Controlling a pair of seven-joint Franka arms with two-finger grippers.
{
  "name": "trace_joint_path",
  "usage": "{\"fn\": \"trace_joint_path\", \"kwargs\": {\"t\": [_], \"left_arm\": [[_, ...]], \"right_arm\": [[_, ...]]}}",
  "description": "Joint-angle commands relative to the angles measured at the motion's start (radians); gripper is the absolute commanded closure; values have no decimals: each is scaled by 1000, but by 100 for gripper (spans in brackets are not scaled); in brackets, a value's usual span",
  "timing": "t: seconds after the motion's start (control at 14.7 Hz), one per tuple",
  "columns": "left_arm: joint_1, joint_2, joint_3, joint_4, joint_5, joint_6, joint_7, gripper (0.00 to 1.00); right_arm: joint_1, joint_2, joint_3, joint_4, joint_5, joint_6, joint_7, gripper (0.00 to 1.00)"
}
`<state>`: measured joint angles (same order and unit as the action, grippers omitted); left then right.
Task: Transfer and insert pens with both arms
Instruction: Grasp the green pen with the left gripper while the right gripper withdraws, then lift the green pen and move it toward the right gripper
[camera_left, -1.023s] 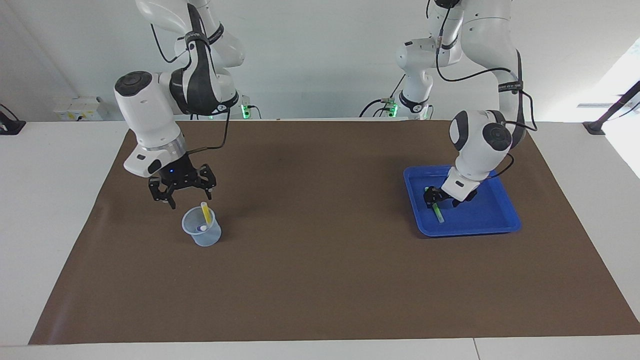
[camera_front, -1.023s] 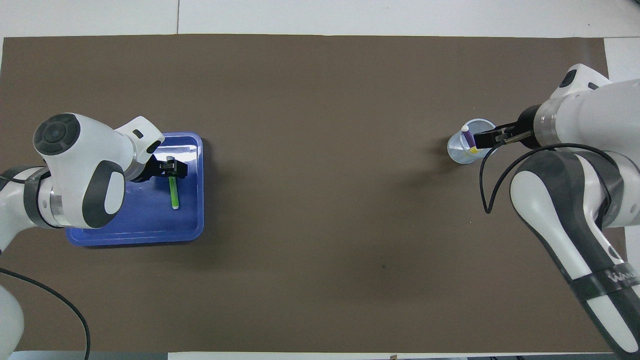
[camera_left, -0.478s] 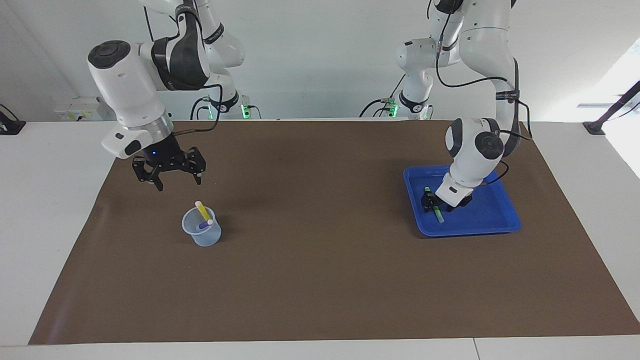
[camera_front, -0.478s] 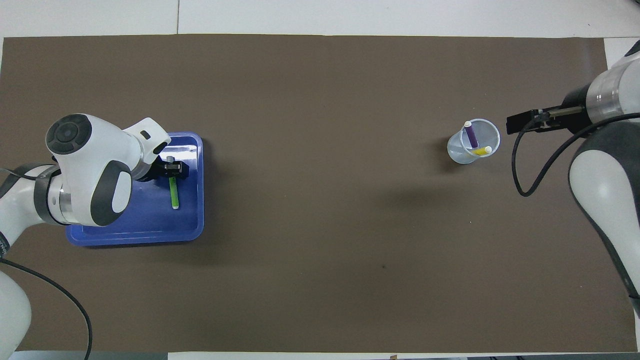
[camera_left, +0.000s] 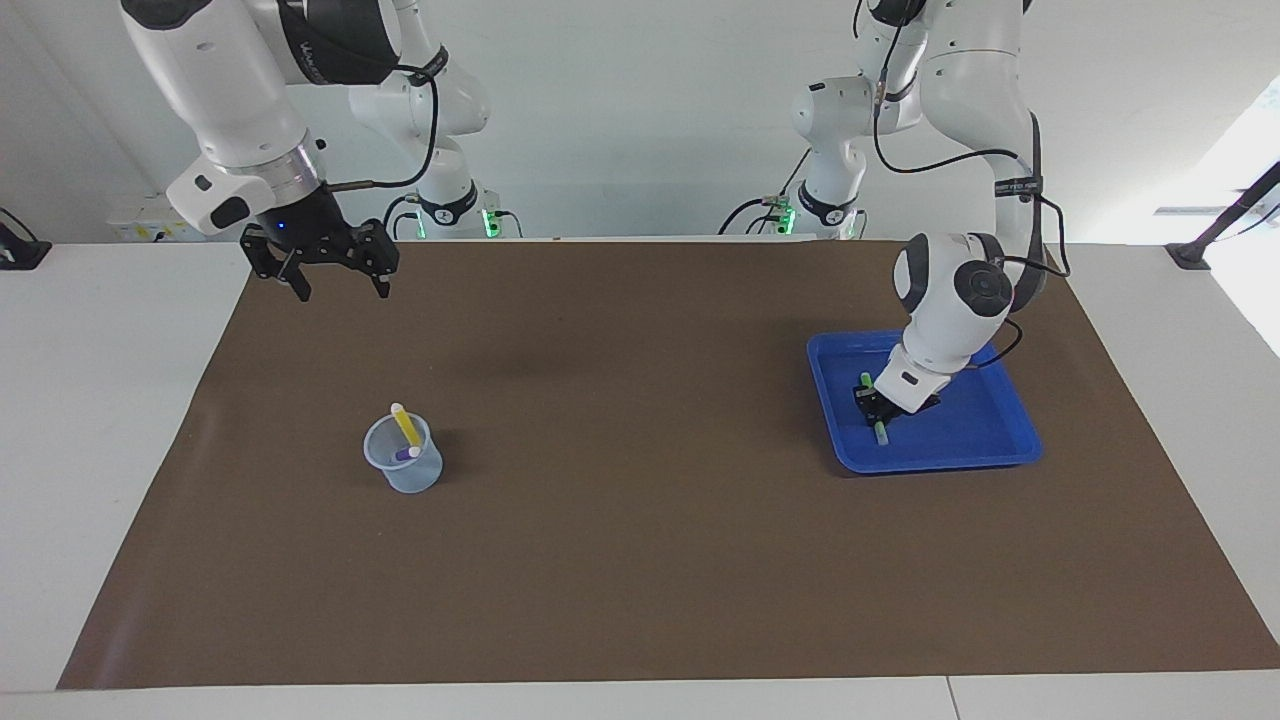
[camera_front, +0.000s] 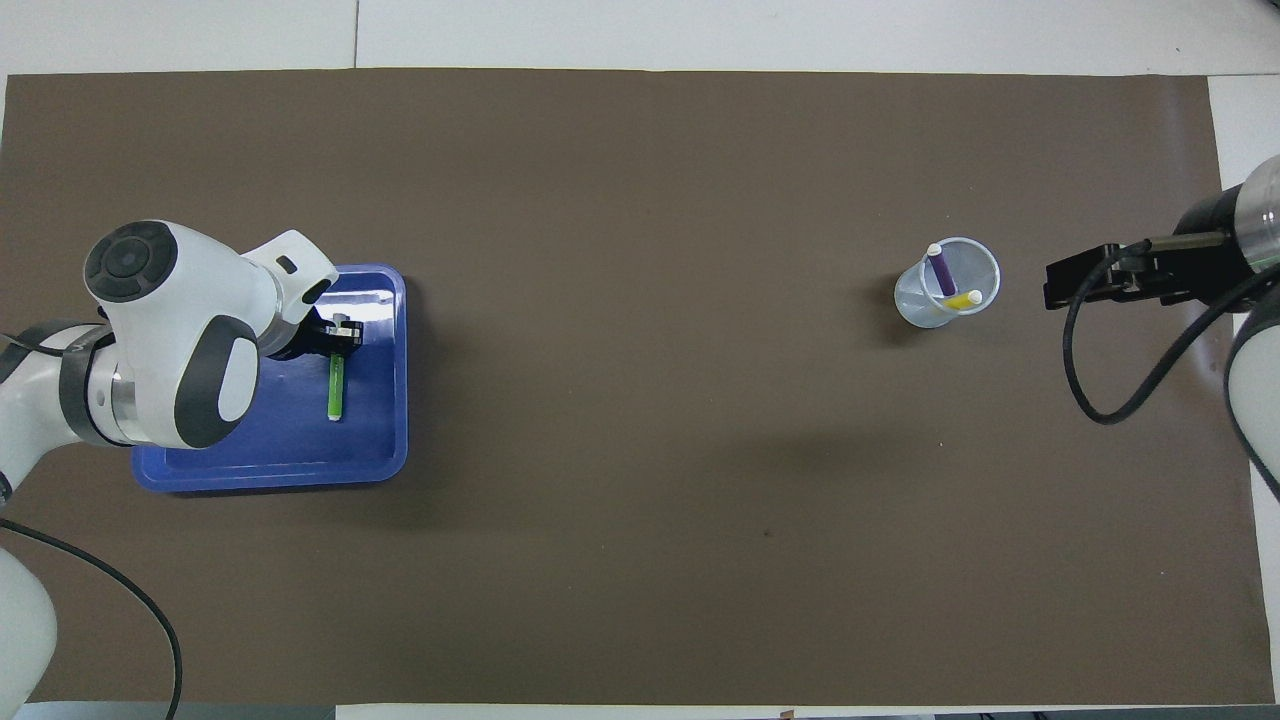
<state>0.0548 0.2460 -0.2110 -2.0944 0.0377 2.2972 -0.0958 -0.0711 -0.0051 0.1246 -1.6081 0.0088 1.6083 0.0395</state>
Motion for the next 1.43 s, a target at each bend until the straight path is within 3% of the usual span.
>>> {"fn": "trace_joint_path", "kwargs": {"t": [0.0, 0.14, 0.41, 0.61, 0.89, 1.09, 1.36], "left_arm": [[-1, 12, 7, 11, 19, -24, 1, 100], [5, 9, 7, 25, 18, -31, -1, 100], [13, -2, 4, 152, 4, -200, -92, 100], [3, -19, 2, 264, -123, -359, -209, 100], [2, -30, 1, 425, -342, -574, -598, 100], [-22, -56, -16, 439, -502, -574, -905, 100], [-44, -65, -73, 425, -649, -535, -1241, 100]], "right_arm": [[-4, 4, 10, 31, -3, -27, 20, 0], [-3, 5, 10, 33, -3, -27, 22, 0], [4, 8, 10, 34, -9, -15, 28, 0], [2, 13, 10, 43, -7, -15, 28, 0], [2, 14, 10, 50, -4, -21, 28, 0], [8, 14, 10, 50, -3, -18, 28, 0], [89, 16, -37, 50, 0, -13, 60, 0]]}}
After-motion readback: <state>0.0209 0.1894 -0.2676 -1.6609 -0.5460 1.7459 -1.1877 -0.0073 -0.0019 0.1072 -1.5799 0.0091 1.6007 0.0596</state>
